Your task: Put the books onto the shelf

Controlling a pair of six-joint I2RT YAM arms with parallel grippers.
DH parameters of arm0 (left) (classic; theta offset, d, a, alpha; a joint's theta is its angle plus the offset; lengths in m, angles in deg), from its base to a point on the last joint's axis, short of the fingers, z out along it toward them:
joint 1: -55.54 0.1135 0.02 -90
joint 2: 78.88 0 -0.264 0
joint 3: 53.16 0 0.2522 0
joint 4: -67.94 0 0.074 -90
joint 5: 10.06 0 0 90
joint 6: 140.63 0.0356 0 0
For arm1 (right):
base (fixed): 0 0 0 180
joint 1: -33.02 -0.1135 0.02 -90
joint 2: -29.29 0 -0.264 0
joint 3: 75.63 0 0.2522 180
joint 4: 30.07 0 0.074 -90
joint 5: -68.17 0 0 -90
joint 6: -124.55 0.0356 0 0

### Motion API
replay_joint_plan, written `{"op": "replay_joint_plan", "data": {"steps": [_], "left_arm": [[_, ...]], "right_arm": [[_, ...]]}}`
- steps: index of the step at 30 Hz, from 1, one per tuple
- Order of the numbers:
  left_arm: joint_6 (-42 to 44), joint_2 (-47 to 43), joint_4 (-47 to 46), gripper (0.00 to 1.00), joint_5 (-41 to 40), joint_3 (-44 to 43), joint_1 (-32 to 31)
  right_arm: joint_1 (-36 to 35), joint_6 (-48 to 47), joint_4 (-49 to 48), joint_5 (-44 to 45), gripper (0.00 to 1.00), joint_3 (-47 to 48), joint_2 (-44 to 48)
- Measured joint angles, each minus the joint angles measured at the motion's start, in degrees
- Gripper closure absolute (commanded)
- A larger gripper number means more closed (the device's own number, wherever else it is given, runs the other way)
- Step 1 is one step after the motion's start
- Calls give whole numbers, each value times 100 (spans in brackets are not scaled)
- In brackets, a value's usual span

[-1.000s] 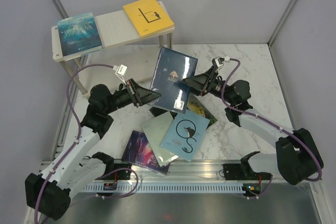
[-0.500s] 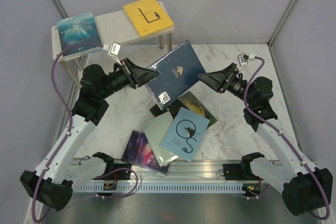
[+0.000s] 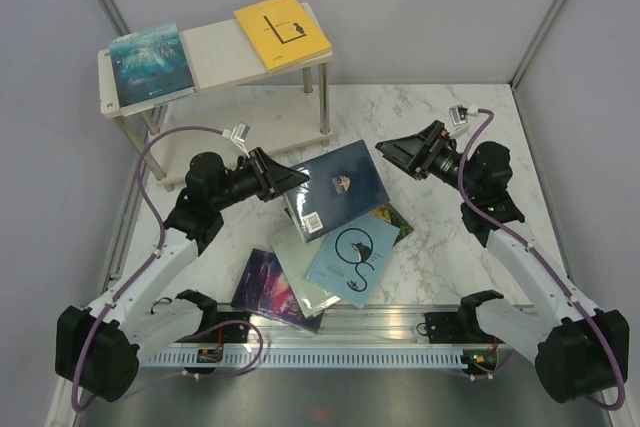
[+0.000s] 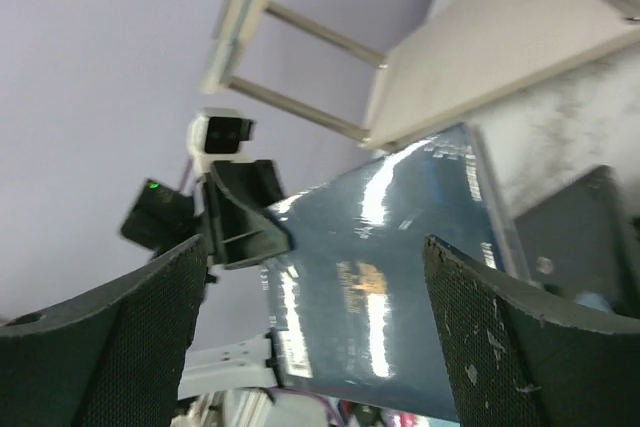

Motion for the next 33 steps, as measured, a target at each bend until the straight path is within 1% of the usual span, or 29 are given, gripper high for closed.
{"op": "replay_joint_plan", "data": {"steps": [4, 7, 9, 12, 14, 17, 19, 20, 21, 23, 24, 26, 27, 29, 31, 32, 33], "left_arm": [[-330, -28, -332, 98, 111, 83, 2], [-610, -50, -925, 98, 332, 81, 4], [-802, -31, -1327, 98, 577, 81, 2], [-896, 74, -1532, 98, 772, 98, 39], [-979, 238, -1722, 98, 909, 179, 52], [-1086, 402, -2033, 98, 1165, 350, 37], [-1189, 557, -2288, 98, 1335, 470, 31], [-1237, 660, -2430, 98, 1429, 498, 26], [-1296, 776, -2570, 98, 1515, 507, 26], [-1384, 1012, -2835, 98, 1661, 509, 22], [-1436, 1152, -2959, 98, 1731, 509, 20], [-1530, 1368, -3075, 98, 1864, 481, 39], [-1506, 1432, -3060, 98, 1945, 409, 46], [-1209, 1451, -2546, 98, 2074, 81, 39], [-638, 1436, -1615, 89, 2107, -446, 31], [-350, 1421, -1119, 79, 2076, -710, 24], [-24, 1386, -601, 52, 2031, -957, 13]], "right_arm": [[13, -887, 1368, 634, 7, 2, 444], [15, -1255, 1799, 767, 8, -20, 638], [24, -1379, 1915, 737, 8, -44, 579], [37, -1274, 1587, 476, 7, -199, 439], [42, -1001, 903, 179, 7, -507, 352], [35, -289, -229, -328, 9, -977, 48], [35, 188, -984, -605, 17, -1193, -249], [37, 435, -1416, -741, 24, -1294, -393], [37, 678, -1799, -866, 43, -1370, -522], [37, 1047, -2476, -1104, 62, -1449, -721], [35, 1211, -2758, -1204, 79, -1467, -791], [46, 1510, -3233, -1399, 97, -1508, -866], [68, 1552, -3344, -1421, 100, -1528, -872], [116, 1714, -3530, -1460, 100, -1589, -881], [146, 1751, -3637, -1447, 100, -1606, -859], [155, 1735, -3626, -1408, 100, -1606, -828], [155, 1687, -3552, -1373, 100, -1598, -769]]}}
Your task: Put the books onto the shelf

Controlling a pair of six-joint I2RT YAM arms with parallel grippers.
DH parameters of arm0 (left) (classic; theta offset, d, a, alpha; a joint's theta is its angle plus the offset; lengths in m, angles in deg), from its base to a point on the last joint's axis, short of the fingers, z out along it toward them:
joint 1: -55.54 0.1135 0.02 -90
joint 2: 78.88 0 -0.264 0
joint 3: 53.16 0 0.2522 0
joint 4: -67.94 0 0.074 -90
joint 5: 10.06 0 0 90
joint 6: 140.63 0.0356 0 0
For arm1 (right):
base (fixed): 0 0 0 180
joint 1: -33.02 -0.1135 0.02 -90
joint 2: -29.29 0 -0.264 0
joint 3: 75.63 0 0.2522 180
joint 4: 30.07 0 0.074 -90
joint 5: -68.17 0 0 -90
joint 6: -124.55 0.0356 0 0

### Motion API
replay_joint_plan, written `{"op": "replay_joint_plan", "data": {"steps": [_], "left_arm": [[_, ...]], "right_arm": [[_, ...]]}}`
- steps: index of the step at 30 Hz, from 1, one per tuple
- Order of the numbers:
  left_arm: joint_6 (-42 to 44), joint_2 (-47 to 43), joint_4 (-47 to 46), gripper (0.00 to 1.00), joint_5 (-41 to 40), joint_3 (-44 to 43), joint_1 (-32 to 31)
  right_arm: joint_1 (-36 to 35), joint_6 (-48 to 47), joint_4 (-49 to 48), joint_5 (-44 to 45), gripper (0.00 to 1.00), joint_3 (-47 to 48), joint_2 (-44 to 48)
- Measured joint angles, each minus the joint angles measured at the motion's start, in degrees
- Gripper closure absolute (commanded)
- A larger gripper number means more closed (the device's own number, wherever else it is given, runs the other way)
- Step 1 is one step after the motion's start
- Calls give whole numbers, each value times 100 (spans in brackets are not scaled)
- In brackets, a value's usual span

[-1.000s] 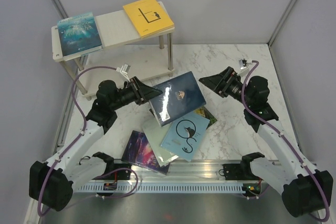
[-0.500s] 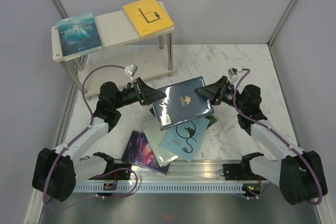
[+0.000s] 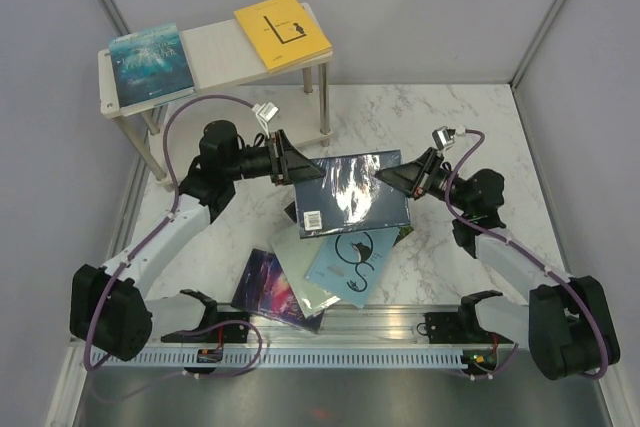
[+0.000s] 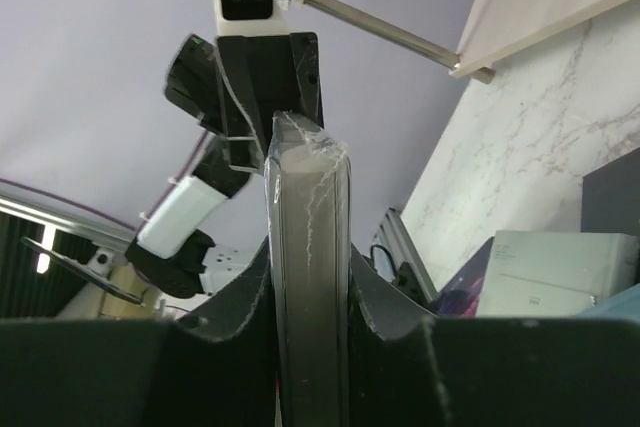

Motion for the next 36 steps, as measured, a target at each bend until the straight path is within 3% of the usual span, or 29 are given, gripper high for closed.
{"op": "replay_joint_plan", "data": {"steps": [6, 13, 20, 21, 23, 25, 28, 33, 36], "left_arm": [[1307, -337, 2186, 52, -883, -675, -50], [1851, -1174, 3106, 52, -1547, -708, -205], [2190, -1344, 3797, 52, -2166, -798, -1307], [2205, -1266, 3923, 1, -2188, -874, -1423], [2970, -1071, 4092, 0, -2472, -1086, -1589], [3626, -903, 4218, 0, -3915, -1510, -1840], [4350, -765, 4153, 0, -5460, -2105, -1864], [4996, -699, 4017, 0, -6561, -2476, -1974], [5248, -752, 3858, 0, -6900, -2295, -2645]], "right_arm": [[-107, -1250, 1899, -87, 100, 678, 428], [-20, -1825, 3082, -697, 100, 1130, 396], [216, -2105, 4249, -1416, 100, 1497, -57], [219, -2149, 4428, -1493, 100, 1534, -96], [205, -2326, 4791, -1414, 100, 1639, -116], [114, -2844, 5077, -1003, 100, 1672, -146], [184, -3285, 5584, -584, 100, 1672, -302], [181, -3654, 6083, -284, 100, 1672, -299], [181, -3687, 6201, -192, 100, 1683, -376]]}}
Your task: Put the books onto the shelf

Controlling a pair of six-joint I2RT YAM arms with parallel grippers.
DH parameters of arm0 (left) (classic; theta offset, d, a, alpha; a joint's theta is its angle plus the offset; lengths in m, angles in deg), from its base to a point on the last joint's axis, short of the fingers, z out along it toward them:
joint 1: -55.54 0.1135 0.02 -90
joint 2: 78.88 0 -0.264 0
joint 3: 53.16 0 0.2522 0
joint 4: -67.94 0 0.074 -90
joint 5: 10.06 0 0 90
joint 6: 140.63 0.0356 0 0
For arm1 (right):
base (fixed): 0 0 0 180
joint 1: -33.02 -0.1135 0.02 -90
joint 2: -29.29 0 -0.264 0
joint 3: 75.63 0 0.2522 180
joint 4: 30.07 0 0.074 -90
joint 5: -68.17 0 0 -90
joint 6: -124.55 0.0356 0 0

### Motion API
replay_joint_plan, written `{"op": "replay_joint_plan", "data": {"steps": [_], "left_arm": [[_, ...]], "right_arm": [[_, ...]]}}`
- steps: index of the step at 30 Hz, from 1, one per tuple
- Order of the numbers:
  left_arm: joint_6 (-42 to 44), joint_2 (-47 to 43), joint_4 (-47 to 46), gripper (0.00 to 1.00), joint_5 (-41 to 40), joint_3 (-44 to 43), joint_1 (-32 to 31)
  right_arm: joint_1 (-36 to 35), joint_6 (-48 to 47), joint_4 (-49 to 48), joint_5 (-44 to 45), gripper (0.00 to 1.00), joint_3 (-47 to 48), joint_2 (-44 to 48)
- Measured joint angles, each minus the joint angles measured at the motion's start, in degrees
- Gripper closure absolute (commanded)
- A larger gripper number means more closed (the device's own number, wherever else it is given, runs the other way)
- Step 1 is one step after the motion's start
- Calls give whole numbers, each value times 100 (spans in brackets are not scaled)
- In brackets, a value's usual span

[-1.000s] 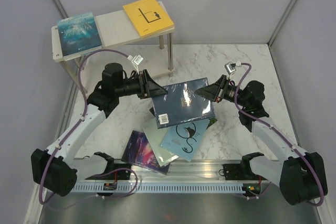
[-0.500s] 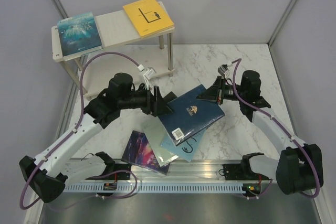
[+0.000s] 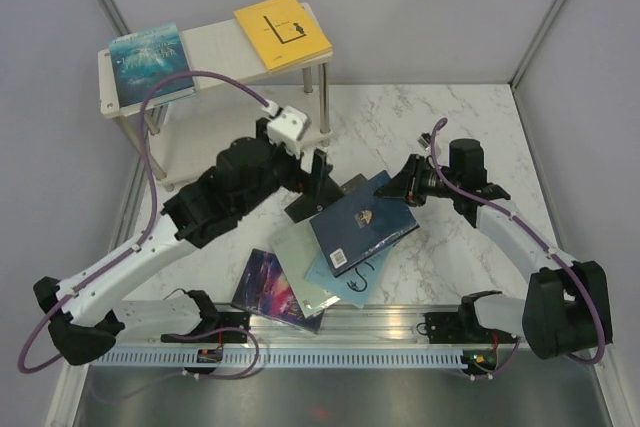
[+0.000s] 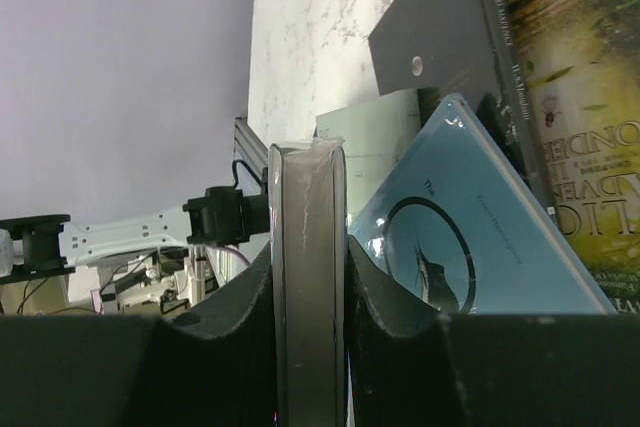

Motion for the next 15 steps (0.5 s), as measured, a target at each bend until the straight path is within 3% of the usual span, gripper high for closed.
{"op": "replay_joint_plan", "data": {"steps": [8, 15], "left_arm": [[267, 758, -66, 0, -131, 476, -2367], [326, 1366, -55, 0, -129, 870, -3235]], "right_arm": [[0, -13, 369, 426, 100, 367, -476], [0, -15, 601, 520, 100, 750, -490]]}}
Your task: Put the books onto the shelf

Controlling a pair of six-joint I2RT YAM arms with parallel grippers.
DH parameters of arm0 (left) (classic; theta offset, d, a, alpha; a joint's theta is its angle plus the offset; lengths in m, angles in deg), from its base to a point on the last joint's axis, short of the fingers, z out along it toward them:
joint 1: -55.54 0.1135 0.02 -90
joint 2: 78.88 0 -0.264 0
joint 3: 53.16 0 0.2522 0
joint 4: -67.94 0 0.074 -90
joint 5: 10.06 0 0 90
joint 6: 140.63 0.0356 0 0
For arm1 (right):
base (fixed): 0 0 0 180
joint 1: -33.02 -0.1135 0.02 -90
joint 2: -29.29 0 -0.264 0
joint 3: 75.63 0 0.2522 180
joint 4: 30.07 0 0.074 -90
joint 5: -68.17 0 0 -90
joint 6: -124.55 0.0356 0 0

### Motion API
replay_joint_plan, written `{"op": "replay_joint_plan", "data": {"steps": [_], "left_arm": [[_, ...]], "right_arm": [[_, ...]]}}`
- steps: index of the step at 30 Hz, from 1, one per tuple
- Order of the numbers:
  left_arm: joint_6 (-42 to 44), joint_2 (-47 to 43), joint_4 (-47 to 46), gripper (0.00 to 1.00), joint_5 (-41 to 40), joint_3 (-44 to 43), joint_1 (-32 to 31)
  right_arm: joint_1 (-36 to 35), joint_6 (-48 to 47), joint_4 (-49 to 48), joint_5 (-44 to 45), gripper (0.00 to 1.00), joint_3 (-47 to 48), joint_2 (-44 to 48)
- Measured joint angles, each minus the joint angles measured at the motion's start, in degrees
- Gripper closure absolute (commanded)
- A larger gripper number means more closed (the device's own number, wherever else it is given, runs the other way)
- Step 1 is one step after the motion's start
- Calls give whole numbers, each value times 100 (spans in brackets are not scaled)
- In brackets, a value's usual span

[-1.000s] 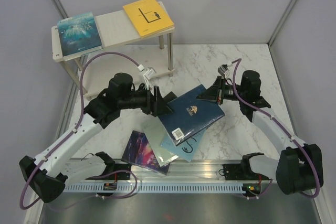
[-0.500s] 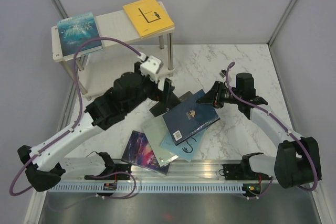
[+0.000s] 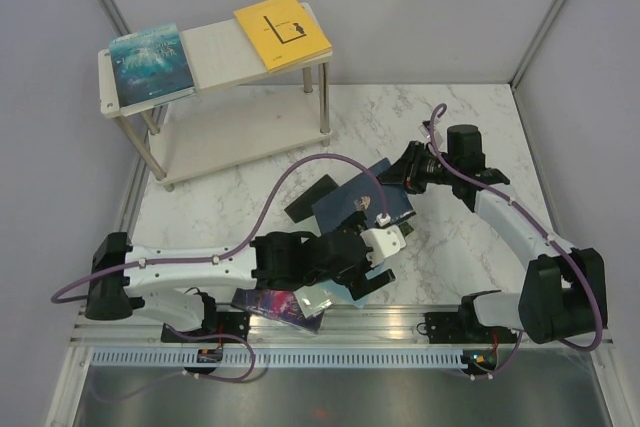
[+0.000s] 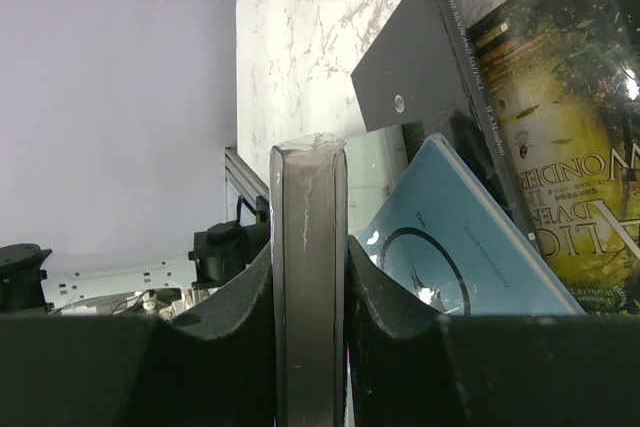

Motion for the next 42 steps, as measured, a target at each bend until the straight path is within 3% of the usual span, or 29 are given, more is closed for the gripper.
{"op": "replay_joint_plan", "data": {"steps": [10, 14, 16, 21, 33, 35, 38, 42], "left_arm": [[48, 1137, -61, 3, -52, 140, -278], [1021, 1576, -1434, 17, -2833, 402, -402], [1362, 1615, -1923, 23, -3659, 452, -387], [2000, 1565, -2887, 23, -5154, 415, -192], [2577, 1010, -3230, 19, -5534, 905, -649], [2590, 756, -3318, 15, -5508, 1095, -686], [2662, 258, -3327, 1, -5643, 1375, -723], [2712, -468, -3506, 0, -5823, 1447, -723]], "right_arm": [[0, 57, 509, -160, 100, 260, 184], [24, 168, 601, -168, 100, 275, 457], [44, 240, 675, -179, 100, 332, 612], [61, 52, 1143, -146, 100, 413, 887], [-98, 214, 2100, -151, 100, 557, 695], [-105, 247, 2168, -149, 100, 669, 673], [-76, 9, 2205, -9, 100, 876, 667], [-11, -332, 2494, 251, 100, 925, 667]]}}
